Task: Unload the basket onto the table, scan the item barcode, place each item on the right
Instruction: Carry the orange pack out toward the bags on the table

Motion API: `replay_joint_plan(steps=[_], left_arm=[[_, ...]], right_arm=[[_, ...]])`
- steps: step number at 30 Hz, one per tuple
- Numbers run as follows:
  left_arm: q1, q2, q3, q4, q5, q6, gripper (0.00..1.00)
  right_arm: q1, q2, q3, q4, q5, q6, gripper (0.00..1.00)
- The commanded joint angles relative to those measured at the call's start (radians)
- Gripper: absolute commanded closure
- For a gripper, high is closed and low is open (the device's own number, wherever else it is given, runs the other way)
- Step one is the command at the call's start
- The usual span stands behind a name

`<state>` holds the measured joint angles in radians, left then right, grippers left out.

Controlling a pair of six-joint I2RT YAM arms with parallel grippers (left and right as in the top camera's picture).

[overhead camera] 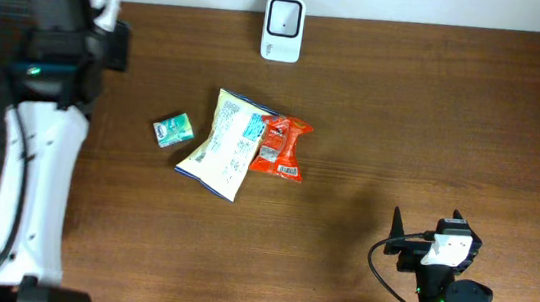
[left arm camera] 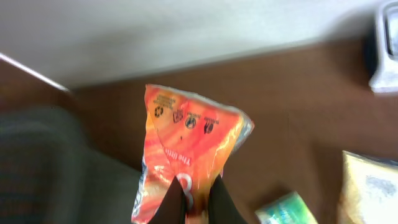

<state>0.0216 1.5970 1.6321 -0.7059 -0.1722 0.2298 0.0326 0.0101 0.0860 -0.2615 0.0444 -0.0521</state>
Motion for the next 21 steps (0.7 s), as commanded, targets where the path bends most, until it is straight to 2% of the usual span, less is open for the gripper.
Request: replay_joint_plan(steps=[1, 8, 21], left_arm=[[-0.067, 0.107, -0.016, -0.080, 0.001, -0.090, 1.00], [-0.148, 0.319, -0.016, -0.153, 0.023, -0.129, 1.00], [-0.191, 0.527, -0.016, -0.046, 0.087, -0.159, 1.00]], right_arm=[[0.006, -0.003, -0.002, -0.013, 0.005, 0.005, 0.01], [0.006, -0.003, -0.002, -0.013, 0.005, 0.005, 0.02], [0.006, -0.003, -0.002, -0.013, 0.005, 0.005, 0.01]])
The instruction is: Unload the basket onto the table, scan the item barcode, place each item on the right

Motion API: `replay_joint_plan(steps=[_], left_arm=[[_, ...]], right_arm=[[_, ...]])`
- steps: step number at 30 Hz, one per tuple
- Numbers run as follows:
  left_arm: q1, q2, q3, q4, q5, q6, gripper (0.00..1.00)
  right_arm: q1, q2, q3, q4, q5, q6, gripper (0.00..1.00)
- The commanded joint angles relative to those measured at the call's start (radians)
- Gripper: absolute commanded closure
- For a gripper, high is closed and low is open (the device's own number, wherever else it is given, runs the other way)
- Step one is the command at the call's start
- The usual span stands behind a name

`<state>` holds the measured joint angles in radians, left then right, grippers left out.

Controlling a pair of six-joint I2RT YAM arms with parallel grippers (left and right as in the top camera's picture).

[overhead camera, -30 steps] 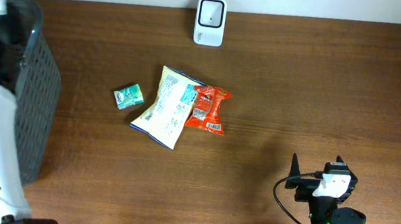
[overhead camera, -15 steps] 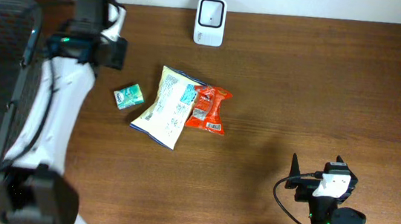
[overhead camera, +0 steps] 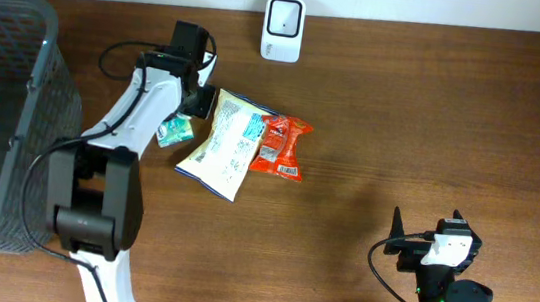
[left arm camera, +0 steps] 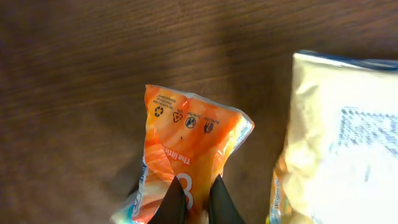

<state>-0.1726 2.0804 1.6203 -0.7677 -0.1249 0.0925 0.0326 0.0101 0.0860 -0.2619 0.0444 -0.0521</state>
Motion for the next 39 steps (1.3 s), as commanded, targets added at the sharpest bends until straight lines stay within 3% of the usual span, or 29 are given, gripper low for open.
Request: replay_joint_plan(steps=[1, 8, 17, 19, 21, 22, 23, 30, 39], left_arm=[[0.003, 0.048, -0.004, 0.019, 0.057, -0.021, 0.96], [-0.024, 0.047, -0.003, 0.023, 0.097, -0.021, 0.73], [-0.101, 0.047, -0.003, -0.108, 0.122, -0.021, 0.73], [-0.106, 0.047, -0.003, -0.128, 0.122, -0.021, 0.68], [-0.104, 0.045, 0.002, -0.128, 0.092, -0.021, 0.43], [-0.103, 0.044, 0.017, -0.136, 0.075, -0.021, 0.11], [-0.103, 0.040, 0.037, -0.148, 0.072, -0.021, 0.01], [-0.087, -0.105, 0.246, -0.199, 0.061, -0.021, 0.01], [0.080, -0.241, 0.267, -0.191, -0.014, -0.021, 0.01]], right_arm=[[0.006, -0.003, -0.002, -0.013, 0.005, 0.005, 0.01], [0.006, -0.003, -0.002, -0.013, 0.005, 0.005, 0.01], [0.006, -0.003, -0.002, -0.013, 0.005, 0.005, 0.01], [0.006, -0.003, -0.002, -0.013, 0.005, 0.005, 0.01], [0.006, -0.003, -0.002, -0.013, 0.005, 0.005, 0.02], [0.006, -0.003, -0.002, -0.013, 0.005, 0.005, 0.01], [0.006, -0.003, -0.002, -0.013, 0.005, 0.005, 0.01], [0.006, -0.003, -0.002, -0.013, 0.005, 0.005, 0.01], [0.006, -0.003, -0.002, -0.013, 0.005, 0.005, 0.01]])
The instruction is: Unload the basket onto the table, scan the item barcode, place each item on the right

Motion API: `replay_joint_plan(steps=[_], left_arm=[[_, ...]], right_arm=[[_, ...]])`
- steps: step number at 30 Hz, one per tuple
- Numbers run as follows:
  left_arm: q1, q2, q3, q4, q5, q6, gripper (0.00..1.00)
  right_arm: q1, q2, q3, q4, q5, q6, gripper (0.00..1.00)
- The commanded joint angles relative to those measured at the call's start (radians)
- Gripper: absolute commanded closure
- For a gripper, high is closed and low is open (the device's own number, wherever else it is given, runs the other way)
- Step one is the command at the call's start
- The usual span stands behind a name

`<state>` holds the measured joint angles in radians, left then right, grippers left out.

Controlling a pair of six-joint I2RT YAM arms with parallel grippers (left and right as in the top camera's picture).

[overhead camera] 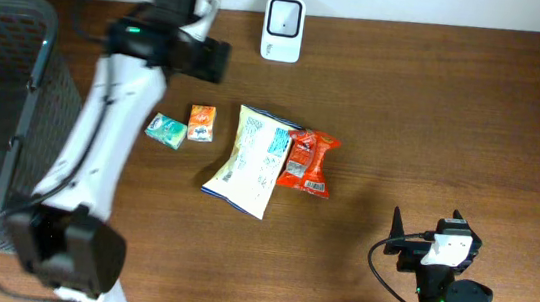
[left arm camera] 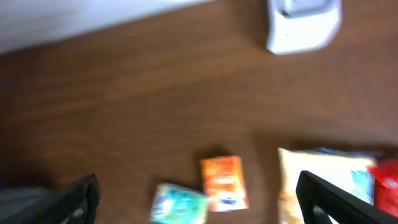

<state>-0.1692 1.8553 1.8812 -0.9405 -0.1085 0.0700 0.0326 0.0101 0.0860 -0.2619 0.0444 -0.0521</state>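
Observation:
A small orange packet (overhead camera: 201,124) lies flat on the wooden table, right beside a green packet (overhead camera: 166,131). In the left wrist view the orange packet (left arm camera: 224,183) sits below and between the spread fingers, with the green packet (left arm camera: 180,204) to its left. My left gripper (overhead camera: 211,60) (left arm camera: 198,198) hangs open above them, holding nothing. The white scanner (overhead camera: 284,15) (left arm camera: 303,25) stands at the table's far edge. My right gripper (overhead camera: 427,228) rests near the front right, open and empty.
A yellow-white chips bag (overhead camera: 249,159) (left arm camera: 323,183) and a red packet (overhead camera: 309,162) lie right of the small packets. A dark wire basket fills the left side.
My left gripper was shut on the orange packet low over the table; now it is open and higher, and the packet lies beside the green one. The chips bag and red packet sit further right.
My left gripper held the orange packet up at the far left by the basket. Then it held the packet low over the table between the green packet and the chips bag. Now the packet lies on the table and the gripper is open above it.

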Motion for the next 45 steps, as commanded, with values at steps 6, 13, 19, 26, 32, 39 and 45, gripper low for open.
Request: replay_joint_plan(steps=[6, 13, 19, 26, 32, 39, 45], left_arm=[[0.140, -0.016, 0.006, 0.025, 0.040, 0.002, 0.01], [0.109, -0.016, 0.005, 0.101, 0.041, 0.002, 0.01], [0.106, -0.016, 0.005, 0.080, 0.041, 0.002, 0.01], [0.106, -0.016, 0.005, 0.079, 0.041, 0.002, 0.01], [0.106, -0.016, 0.005, 0.079, 0.041, 0.002, 0.01], [0.106, -0.016, 0.005, 0.079, 0.041, 0.002, 0.01], [0.106, -0.016, 0.005, 0.079, 0.041, 0.002, 0.01]], right_arm=[[0.006, -0.003, -0.002, -0.013, 0.005, 0.005, 0.02], [0.006, -0.003, -0.002, -0.013, 0.005, 0.005, 0.02], [0.006, -0.003, -0.002, -0.013, 0.005, 0.005, 0.02], [0.006, -0.003, -0.002, -0.013, 0.005, 0.005, 0.02], [0.006, -0.003, -0.002, -0.013, 0.005, 0.005, 0.01], [0.006, -0.003, -0.002, -0.013, 0.005, 0.005, 0.01], [0.006, -0.003, -0.002, -0.013, 0.005, 0.005, 0.02]])
